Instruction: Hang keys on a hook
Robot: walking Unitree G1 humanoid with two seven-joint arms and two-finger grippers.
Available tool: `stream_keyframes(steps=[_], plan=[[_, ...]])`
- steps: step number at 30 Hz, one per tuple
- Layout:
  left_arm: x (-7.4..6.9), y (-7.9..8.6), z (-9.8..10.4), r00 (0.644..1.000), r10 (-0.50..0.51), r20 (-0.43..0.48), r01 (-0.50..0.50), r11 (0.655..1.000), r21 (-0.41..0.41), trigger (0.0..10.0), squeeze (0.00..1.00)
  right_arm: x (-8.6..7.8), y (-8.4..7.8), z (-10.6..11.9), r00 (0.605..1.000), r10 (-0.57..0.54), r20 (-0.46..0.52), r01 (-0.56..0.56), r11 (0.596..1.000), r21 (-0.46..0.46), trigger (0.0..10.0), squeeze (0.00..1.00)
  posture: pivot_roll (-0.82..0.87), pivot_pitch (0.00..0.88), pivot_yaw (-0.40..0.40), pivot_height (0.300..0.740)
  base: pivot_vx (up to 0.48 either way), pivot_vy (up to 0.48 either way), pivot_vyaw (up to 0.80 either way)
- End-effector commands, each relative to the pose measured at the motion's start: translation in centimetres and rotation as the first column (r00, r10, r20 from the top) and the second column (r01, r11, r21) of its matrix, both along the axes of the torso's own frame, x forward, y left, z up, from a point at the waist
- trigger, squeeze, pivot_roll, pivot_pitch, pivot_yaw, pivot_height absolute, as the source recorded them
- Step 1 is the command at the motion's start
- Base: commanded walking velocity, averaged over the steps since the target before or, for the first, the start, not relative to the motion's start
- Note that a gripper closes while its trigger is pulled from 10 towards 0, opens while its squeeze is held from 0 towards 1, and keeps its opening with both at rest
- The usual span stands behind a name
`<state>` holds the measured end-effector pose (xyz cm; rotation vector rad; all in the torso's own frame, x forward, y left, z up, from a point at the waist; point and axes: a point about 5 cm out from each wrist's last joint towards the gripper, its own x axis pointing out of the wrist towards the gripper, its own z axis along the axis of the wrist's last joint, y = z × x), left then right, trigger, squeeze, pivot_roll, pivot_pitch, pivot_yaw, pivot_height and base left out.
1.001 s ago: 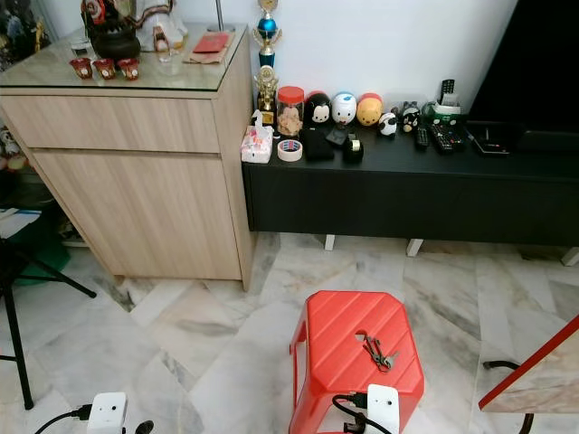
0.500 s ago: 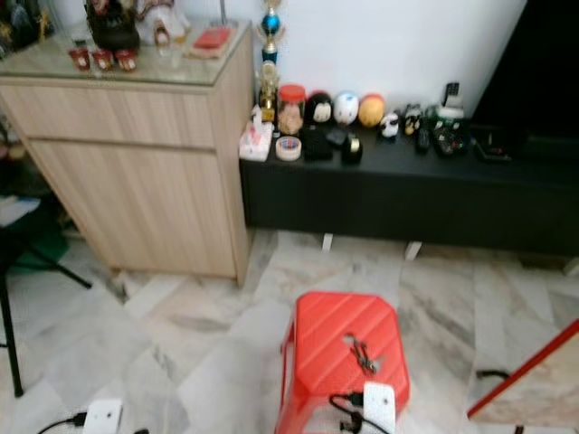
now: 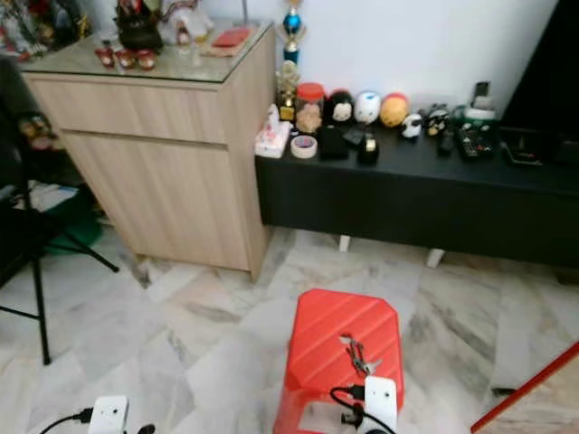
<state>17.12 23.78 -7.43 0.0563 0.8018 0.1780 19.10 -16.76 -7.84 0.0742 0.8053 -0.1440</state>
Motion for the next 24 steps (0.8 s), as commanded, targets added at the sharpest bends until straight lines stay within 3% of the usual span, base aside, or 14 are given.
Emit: stream_keyframes(steps=[1, 2, 4, 6, 9, 12, 16, 24], plan=[[1.6, 0.1, 1.0, 0.997, -0.024, 0.076, 0.023, 1.000, 0.009, 10.0, 0.00, 2.5, 0.1, 1.7, 0.991, -0.007, 0.136, 0.007, 1.000, 0.002, 10.0, 0.00, 0.03, 0.019, -0.039, 0.740, 0.000, 0.000, 0.00], [2.6, -0.1, 1.6, 0.991, -0.049, 0.128, 0.048, 0.999, 0.012, 10.0, 0.00, 3.4, 0.1, 2.4, 0.981, -0.011, 0.195, 0.011, 1.000, 0.003, 10.0, 0.00, 0.03, 0.016, -0.044, 0.740, 0.000, 0.000, 0.00], [2.9, -0.2, 1.8, 0.988, -0.057, 0.141, 0.056, 0.998, 0.013, 10.0, 0.00, 3.6, 0.1, 2.6, 0.978, -0.013, 0.208, 0.013, 1.000, 0.002, 10.0, 0.00, 0.03, 0.016, -0.044, 0.740, 0.000, 0.000, 0.00], [4.0, -0.4, 2.6, 0.977, -0.067, 0.204, 0.066, 0.998, 0.014, 10.0, 0.00, 4.6, -0.2, 3.6, 0.957, -0.038, 0.288, 0.038, 0.999, 0.007, 10.0, 0.00, 0.04, 0.014, -0.051, 0.740, 0.000, 0.000, 0.00], [6.1, -0.7, 4.4, 0.939, -0.082, 0.335, 0.079, 0.997, 0.022, 10.0, 0.00, 6.0, -0.5, 5.3, 0.910, -0.062, 0.410, 0.067, 0.998, 0.004, 10.0, 0.00, 0.03, 0.012, -0.054, 0.740, 0.000, 0.000, 0.00], [6.7, -0.9, 5.1, 0.913, -0.099, 0.397, 0.095, 0.995, 0.030, 10.0, 0.00, 6.2, -0.7, 5.9, 0.885, -0.061, 0.462, 0.072, 0.997, -0.006, 10.0, 0.00, 0.03, 0.009, -0.057, 0.740, 0.000, 0.000, 0.00], [6.6, -0.9, 5.4, 0.897, -0.108, 0.429, 0.104, 0.994, 0.034, 10.0, 0.00, 5.9, -0.8, 6.5, 0.852, -0.055, 0.520, 0.083, 0.996, -0.030, 10.0, 0.00, 0.03, 0.006, -0.060, 0.740, 0.000, 0.000, 0.00], [3.6, -1.0, 2.9, 0.952, -0.110, 0.285, 0.107, 0.994, 0.028, 10.0, 0.00, 5.6, -0.1, 7.0, 0.825, -0.081, 0.560, 0.114, 0.993, -0.024, 10.0, 0.00, 0.02, 0.000, -0.055, 0.740, 0.000, 0.000, 0.00]])
